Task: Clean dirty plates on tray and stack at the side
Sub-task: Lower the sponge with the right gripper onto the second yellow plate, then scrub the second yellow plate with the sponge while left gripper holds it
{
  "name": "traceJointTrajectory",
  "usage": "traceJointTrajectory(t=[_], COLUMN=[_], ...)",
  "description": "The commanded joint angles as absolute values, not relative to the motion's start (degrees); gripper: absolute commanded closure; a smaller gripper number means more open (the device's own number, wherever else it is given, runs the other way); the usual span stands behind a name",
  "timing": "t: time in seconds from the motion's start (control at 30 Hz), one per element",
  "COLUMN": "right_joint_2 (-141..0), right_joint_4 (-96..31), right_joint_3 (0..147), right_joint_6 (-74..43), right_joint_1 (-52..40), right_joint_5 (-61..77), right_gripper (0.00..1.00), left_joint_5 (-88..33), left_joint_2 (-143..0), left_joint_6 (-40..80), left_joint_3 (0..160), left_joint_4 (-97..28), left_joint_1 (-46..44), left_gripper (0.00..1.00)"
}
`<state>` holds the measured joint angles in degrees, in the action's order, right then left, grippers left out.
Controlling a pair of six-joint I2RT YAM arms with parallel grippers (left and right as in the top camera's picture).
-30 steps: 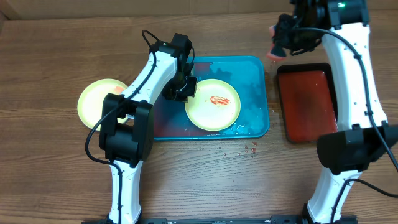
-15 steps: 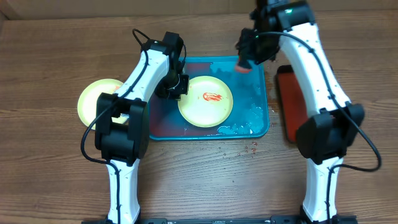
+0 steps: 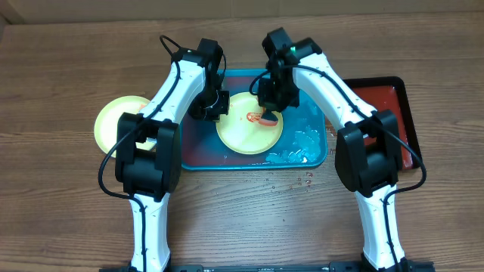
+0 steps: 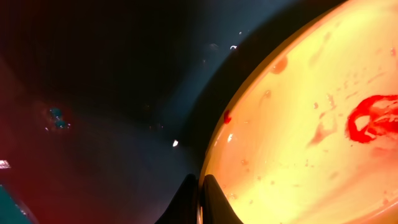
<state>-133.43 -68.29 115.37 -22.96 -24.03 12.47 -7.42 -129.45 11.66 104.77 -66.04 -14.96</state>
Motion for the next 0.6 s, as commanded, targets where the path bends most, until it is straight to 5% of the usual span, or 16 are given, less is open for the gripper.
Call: traceJointTrajectory(t=[0.0, 0.57], right_joint_2=[-133.01, -134.45], right_joint_4=[-64.62, -46.26], right_joint_3=[109.58, 102.39], right_joint_6=[-24.08, -30.28], right_joint_1=[-23.46, -25.06], right_joint_5=[12.56, 26.44], right_gripper=[0.96, 0.96], left_joint_5=[-7.09, -16.49], left_joint_2=[-129.97, -129.97], left_joint_6=[12.45, 8.99], left_joint_3=[106.19, 106.19], left_joint_4=[-66.19, -67.24], left_joint_1=[-15.00, -15.03], left_gripper=[0.96, 0.96])
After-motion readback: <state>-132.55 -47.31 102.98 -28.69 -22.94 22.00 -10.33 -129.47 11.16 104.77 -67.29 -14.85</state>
